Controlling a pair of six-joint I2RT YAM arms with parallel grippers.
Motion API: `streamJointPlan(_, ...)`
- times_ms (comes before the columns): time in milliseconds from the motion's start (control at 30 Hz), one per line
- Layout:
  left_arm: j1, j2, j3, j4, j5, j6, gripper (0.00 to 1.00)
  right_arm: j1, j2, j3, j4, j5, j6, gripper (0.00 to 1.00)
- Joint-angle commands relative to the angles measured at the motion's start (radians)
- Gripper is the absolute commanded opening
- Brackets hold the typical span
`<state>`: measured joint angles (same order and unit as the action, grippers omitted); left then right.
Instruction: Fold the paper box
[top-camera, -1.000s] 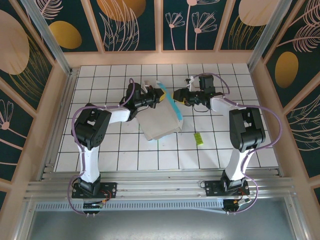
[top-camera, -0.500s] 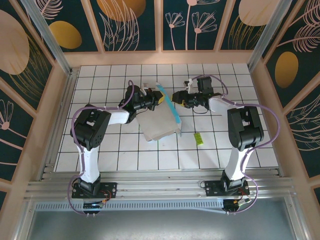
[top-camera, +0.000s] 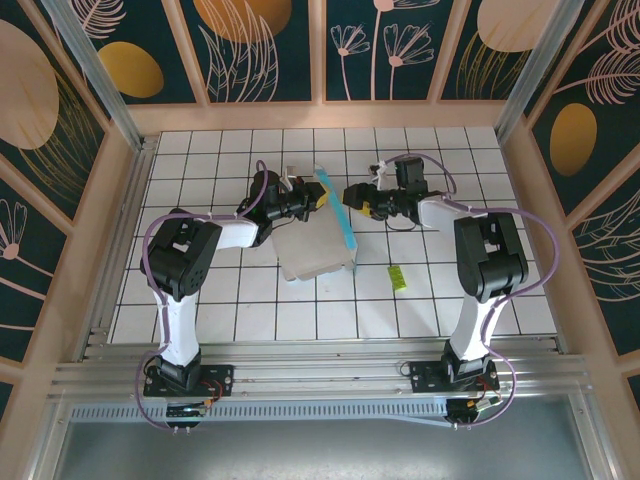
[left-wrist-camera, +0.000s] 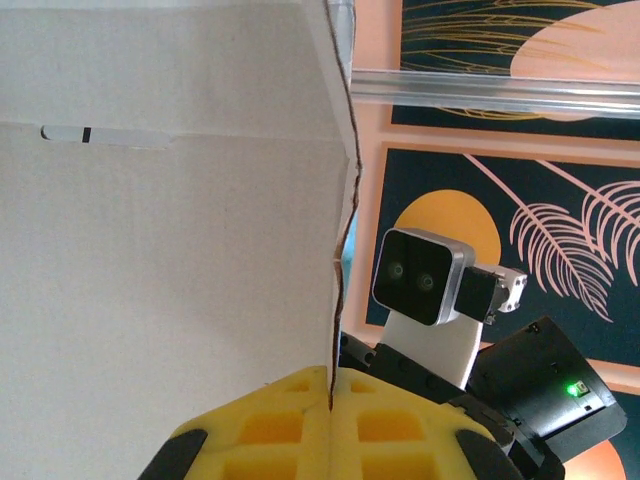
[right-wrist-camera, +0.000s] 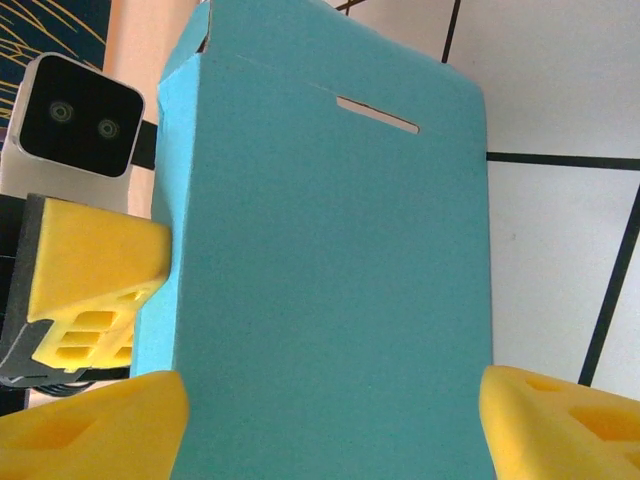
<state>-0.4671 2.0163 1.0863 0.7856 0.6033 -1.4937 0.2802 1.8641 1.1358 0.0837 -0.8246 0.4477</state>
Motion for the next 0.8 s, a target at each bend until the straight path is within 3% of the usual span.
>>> streamJointPlan(0,-0.008,-0.013,-0.006,0.029,0.001,0.005,0.00,0.017,-0.071,-0.022,0.088,-0.087,0.023,0.80)
streamJointPlan(300,-0.009,-0.018,-0.009,0.024,-0.003,0.007,0.00,0.005,-0.088,-0.067,0.199,-0.076,0.093,0.80)
streamJointPlan(767,-0.008,-0.018,-0.004,0.017,-0.001,0.007,0.00,0.027,0.022,-0.074,0.174,-0.064,0.088,0.65)
